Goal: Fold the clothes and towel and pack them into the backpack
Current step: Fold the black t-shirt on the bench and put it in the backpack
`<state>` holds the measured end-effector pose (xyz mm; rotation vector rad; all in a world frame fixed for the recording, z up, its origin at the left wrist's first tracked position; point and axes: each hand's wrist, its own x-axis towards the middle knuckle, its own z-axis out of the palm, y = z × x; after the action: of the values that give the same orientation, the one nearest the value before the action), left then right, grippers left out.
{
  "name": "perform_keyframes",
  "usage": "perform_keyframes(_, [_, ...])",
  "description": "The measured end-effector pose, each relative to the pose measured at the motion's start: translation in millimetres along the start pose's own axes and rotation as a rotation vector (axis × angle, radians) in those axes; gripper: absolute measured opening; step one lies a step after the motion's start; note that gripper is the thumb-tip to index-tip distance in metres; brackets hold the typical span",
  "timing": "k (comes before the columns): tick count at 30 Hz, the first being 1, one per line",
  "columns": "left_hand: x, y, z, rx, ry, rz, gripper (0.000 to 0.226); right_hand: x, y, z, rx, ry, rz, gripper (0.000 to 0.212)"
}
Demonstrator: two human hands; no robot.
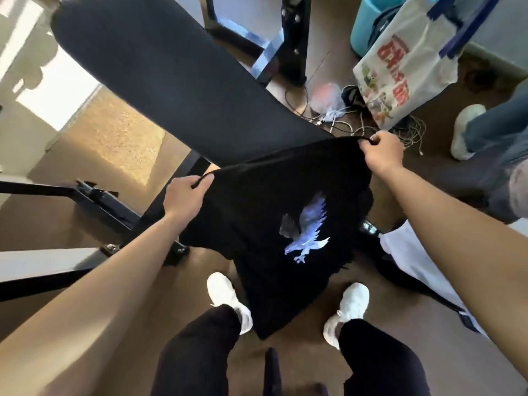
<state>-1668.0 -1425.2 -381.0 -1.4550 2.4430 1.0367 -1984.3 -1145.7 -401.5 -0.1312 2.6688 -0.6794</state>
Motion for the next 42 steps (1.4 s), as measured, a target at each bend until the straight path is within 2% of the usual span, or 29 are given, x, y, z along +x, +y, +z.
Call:
perform_keyframes(2, [18,-6,29,-0.048,0.08,0.011,0.053,21,16,34,0.099,-0.002,-0.051,0.035])
perform_keyframes(6, [34,-29,80,-0.202,0.202,-0.013,0.055,34,67,101,0.407,-0.21,-0.143,0.071])
perform_keyframes(9, [38,-46,108,-0.274,0.255,0.012,0.051,19,99,140,0.408,-0.142,-0.314,0.082])
perform_keyframes(12, [43,-56,124,-0.375,0.271,0.053,0.05,-22,116,171,0.246,0.104,-0.557,0.071])
perform_keyframes(14, [45,-56,129,-0.442,0.272,0.057,0.055,-59,112,190,0.198,0.202,-0.722,0.056])
perform_keyframes(16, [44,-49,130,-0.482,0.289,0.054,0.06,-88,105,209,0.141,0.208,-0.901,0.045])
perform_keyframes(19, [42,-38,122,-0.554,0.343,0.041,0.062,-93,85,227,-0.051,0.133,-1.064,0.044])
perform_keyframes(21, [40,-33,113,-0.604,0.367,0.03,0.06,-76,58,221,-0.106,0.086,-0.983,0.043])
perform_keyframes(23, [40,-31,104,-0.582,0.343,0.028,0.059,-46,26,202,-0.09,0.059,-0.794,0.046])
perform_keyframes(26, [34,-32,95,-0.518,0.292,0.034,0.059,-8,-9,167,-0.09,-0.051,-0.63,0.067])
perform_keyframes(28, [32,-38,93,-0.525,0.234,0.037,0.056,-3,-15,156,-0.136,-0.051,-0.673,0.069])
perform_keyframes(32, [28,-69,105,-0.521,0.114,0.127,0.032,-31,6,166,-0.007,-0.062,-0.723,0.062])
perform_keyframes(37, [25,-100,127,-0.601,0.011,0.151,0.022,-80,38,196,-0.073,0.05,-0.841,0.058])
perform_keyframes(40, [23,-106,139,-0.592,0.025,0.132,0.011,-113,31,213,-0.174,0.029,-1.023,0.061])
perform_keyframes(42, [22,-104,145,-0.628,0.098,0.137,0.017,-123,18,223,-0.294,-0.004,-1.114,0.066])
